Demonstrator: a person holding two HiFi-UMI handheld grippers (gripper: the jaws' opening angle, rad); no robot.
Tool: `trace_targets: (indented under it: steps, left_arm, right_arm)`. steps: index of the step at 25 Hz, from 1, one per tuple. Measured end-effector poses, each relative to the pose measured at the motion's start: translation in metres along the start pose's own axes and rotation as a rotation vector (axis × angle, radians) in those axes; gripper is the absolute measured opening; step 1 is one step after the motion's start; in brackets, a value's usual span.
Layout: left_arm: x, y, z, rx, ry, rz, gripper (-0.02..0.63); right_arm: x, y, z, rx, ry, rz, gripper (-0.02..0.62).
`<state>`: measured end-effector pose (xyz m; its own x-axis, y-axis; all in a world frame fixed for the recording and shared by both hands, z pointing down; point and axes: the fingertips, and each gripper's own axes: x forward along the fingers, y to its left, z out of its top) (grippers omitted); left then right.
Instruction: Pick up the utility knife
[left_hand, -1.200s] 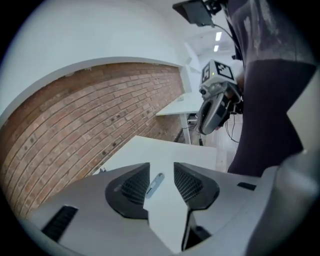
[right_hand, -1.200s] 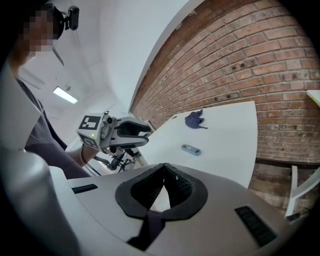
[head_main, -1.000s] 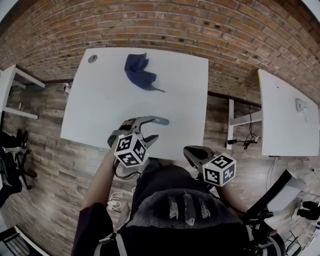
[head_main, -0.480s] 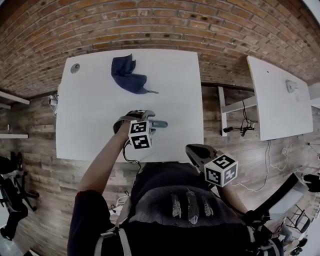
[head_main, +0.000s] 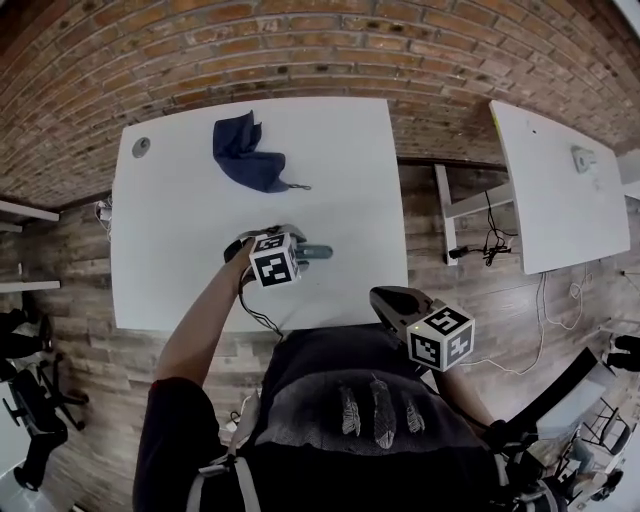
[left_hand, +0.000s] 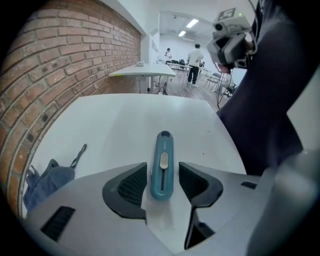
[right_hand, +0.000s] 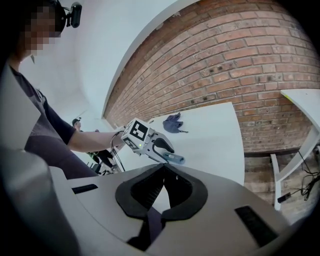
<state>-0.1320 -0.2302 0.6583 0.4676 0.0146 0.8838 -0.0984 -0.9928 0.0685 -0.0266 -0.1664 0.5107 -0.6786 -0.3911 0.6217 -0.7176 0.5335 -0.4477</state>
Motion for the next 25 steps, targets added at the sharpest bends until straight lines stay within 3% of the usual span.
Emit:
trace_targets:
  steps: [5, 10, 13, 17, 19, 22, 25]
  left_arm:
    - [0.0, 0.0, 0.0, -0.013, 0.026, 0.02, 0.133]
    - [-0.026, 0.006, 0.016, 0.06, 0.031, 0.141, 0.13]
    - [-0.064, 0.003, 0.054, 0.155, -0.02, 0.223, 0.13]
    - [-0.109, -0.011, 0.107, 0.221, -0.155, 0.257, 0.13]
    - [-0.124, -0.018, 0.123, 0.242, -0.203, 0.264, 0.13]
    - [-0.135, -0.021, 0.134, 0.303, -0.2, 0.303, 0.13]
    - [-0.142, -0.027, 0.142, 0.332, -0.21, 0.312, 0.13]
  right_arm:
    - [0.005, -0.013, 0.01, 0.004, 0.002, 0.046, -0.002]
    - [0.01, -0.017, 0.016, -0.001, 0.035, 0.119, -0.002]
    - [0.012, -0.023, 0.023, 0.053, 0.022, 0.152, 0.0]
    - [0.015, -0.026, 0.049, 0.171, -0.051, 0.236, 0.124]
    - [0.013, -0.021, 0.066, 0.233, -0.102, 0.305, 0.154]
    - [0.01, -0.011, 0.081, 0.305, -0.137, 0.407, 0.154]
    - [0.011, -0.007, 0.086, 0.335, -0.154, 0.416, 0.153]
